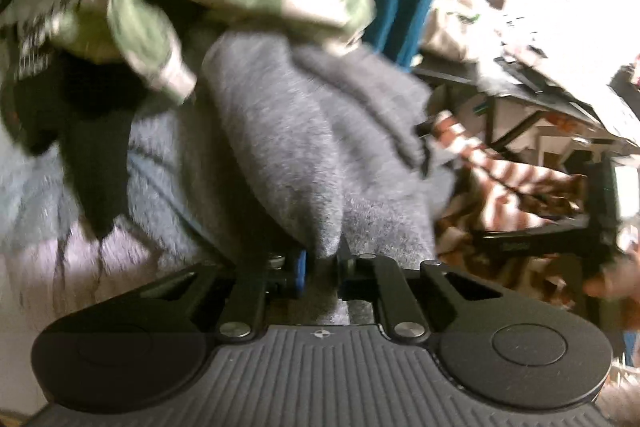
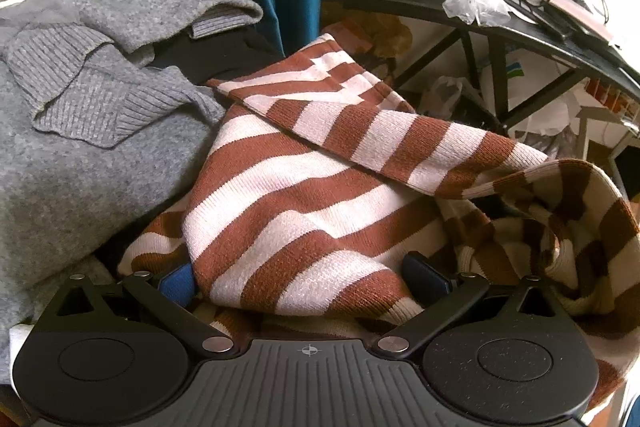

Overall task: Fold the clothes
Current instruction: 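Close the left gripper on the grey sweater while the right gripper closes on its cuff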

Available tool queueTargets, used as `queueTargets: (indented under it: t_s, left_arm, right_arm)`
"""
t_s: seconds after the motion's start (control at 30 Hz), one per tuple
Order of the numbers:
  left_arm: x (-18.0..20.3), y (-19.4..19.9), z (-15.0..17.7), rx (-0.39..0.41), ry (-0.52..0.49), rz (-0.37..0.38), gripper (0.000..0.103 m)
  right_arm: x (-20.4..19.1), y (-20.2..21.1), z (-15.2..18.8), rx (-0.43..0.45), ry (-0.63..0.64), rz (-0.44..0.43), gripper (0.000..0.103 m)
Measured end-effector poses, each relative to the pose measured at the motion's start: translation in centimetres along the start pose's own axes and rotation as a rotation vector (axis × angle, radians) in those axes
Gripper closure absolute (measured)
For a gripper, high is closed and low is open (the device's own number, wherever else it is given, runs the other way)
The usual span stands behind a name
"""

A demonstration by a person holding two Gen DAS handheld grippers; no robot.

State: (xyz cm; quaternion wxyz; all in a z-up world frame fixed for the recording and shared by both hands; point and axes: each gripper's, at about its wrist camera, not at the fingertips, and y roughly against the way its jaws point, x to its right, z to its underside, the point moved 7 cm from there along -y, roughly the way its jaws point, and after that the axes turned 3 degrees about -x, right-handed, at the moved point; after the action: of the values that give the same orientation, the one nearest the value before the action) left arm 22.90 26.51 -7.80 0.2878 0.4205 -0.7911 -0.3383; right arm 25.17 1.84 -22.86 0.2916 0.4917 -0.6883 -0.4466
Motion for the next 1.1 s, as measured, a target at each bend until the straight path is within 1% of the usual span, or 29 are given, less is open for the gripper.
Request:
queueTargets:
  t_s: [0.03, 0.1, 0.2, 0.27, 0.37, 0.43, 0.5, 0.53, 0.63, 0.77, 0.87, 0.97, 1.03, 1.07, 1.1]
  left_arm:
    - [0.3, 0.7, -0.1, 0.019, -0.009, 0.014, 0.091]
    - [0.4, 1.6, -0.3, 0.043, 0.022, 0.049, 0.091]
    - [0.1, 1.6, -0.4, 0.061, 0.076, 0.06, 0.093]
    - [-0.1, 1.4, -0.4, 0.069, 0.109, 0.067, 0.094]
    - [0.2, 1.7, -0.7, 0.1, 0.131, 0.09, 0.094]
    - [0.7, 2.8, -1.1, 0.141, 0.101, 0.105, 0.096]
    - [1.5, 3.8, -1.6, 0.196, 0.057, 0.124, 0.096]
    - [1.7, 4.2, -1.7, 0.209, 0.046, 0.126, 0.096]
    - [1.0, 4.6, -1.9, 0.211, 0.086, 0.139, 0.097]
    - [-0.5, 5.0, -1.5, 0.229, 0.161, 0.136, 0.097]
    - [-1.7, 5.0, -1.2, 0.239, 0.209, 0.119, 0.097]
    - [-2.3, 4.7, -0.9, 0.228, 0.22, 0.087, 0.097]
    - [-2.7, 4.3, -0.7, 0.21, 0.227, 0.063, 0.096]
    - [-2.8, 4.0, -0.5, 0.201, 0.238, 0.057, 0.096]
    - [-3.0, 3.6, -0.3, 0.192, 0.247, 0.05, 0.096]
  right_arm:
    - [0.0, 0.1, 0.0, -0.004, -0.006, -0.005, 0.001]
    - [0.1, 0.4, -0.2, -0.01, -0.024, -0.022, 0.001]
    - [0.3, 0.9, -0.6, -0.016, -0.056, -0.051, 0.001]
    - [0.3, 1.5, -0.9, -0.004, -0.079, -0.081, 0.001]
    - [0.4, 2.6, -1.5, 0.017, -0.113, -0.128, 0.001]
    - [0.2, 3.8, -1.9, 0.056, -0.105, -0.153, 0.001]
    - [-0.5, 4.9, -2.4, 0.105, -0.059, -0.171, 0.001]
    - [-1.0, 5.5, -2.7, 0.132, -0.026, -0.179, 0.001]
    - [-2.6, 6.5, -3.5, 0.195, 0.092, -0.193, 0.001]
    - [-5.1, 5.2, -4.5, 0.235, 0.234, -0.162, 0.001]
    - [-6.3, 3.8, -5.5, 0.24, 0.265, -0.159, 0.002]
    - [-7.0, 2.4, -6.7, 0.222, 0.267, -0.161, 0.009]
    - [-7.3, 1.4, -7.3, 0.2, 0.267, -0.173, 0.022]
    - [-7.5, 0.9, -7.6, 0.19, 0.265, -0.185, 0.027]
    - [-7.8, 0.6, -7.7, 0.176, 0.263, -0.204, 0.041]
